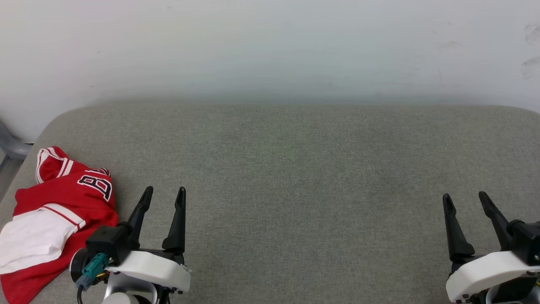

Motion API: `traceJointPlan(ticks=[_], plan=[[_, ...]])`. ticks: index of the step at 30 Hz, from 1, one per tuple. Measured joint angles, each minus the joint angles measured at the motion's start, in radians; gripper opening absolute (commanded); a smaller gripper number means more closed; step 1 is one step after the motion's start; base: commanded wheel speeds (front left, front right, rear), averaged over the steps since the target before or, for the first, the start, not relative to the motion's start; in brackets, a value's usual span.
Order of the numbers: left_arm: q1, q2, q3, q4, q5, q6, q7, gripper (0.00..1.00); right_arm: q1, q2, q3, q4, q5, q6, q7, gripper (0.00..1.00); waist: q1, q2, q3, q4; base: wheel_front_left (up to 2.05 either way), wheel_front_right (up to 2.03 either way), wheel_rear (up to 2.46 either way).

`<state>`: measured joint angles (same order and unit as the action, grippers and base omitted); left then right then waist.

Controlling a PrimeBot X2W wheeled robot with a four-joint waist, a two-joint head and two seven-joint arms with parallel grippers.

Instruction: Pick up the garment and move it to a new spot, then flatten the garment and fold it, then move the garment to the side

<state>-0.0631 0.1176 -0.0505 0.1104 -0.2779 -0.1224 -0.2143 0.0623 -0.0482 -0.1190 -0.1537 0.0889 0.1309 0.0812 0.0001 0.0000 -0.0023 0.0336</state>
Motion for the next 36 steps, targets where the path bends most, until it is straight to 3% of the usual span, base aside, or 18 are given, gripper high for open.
traceJointPlan(ticks=[15,36], plan=[[-0.014,-0.006,0.004,0.016,0.079,-0.002,-0.028,1.0,0.006,0.0,0.0,-0.015,-0.055,0.0,-0.016,1.0,-0.0001,0.0,0.003,0.053,0.0,0.0,0.0],[-0.033,-0.019,0.053,0.055,0.125,-0.005,-0.049,1.0,-0.039,-0.001,0.057,0.035,-0.071,0.0,-0.055,1.0,-0.0001,0.0,0.014,0.344,0.0,0.0,0.0]])
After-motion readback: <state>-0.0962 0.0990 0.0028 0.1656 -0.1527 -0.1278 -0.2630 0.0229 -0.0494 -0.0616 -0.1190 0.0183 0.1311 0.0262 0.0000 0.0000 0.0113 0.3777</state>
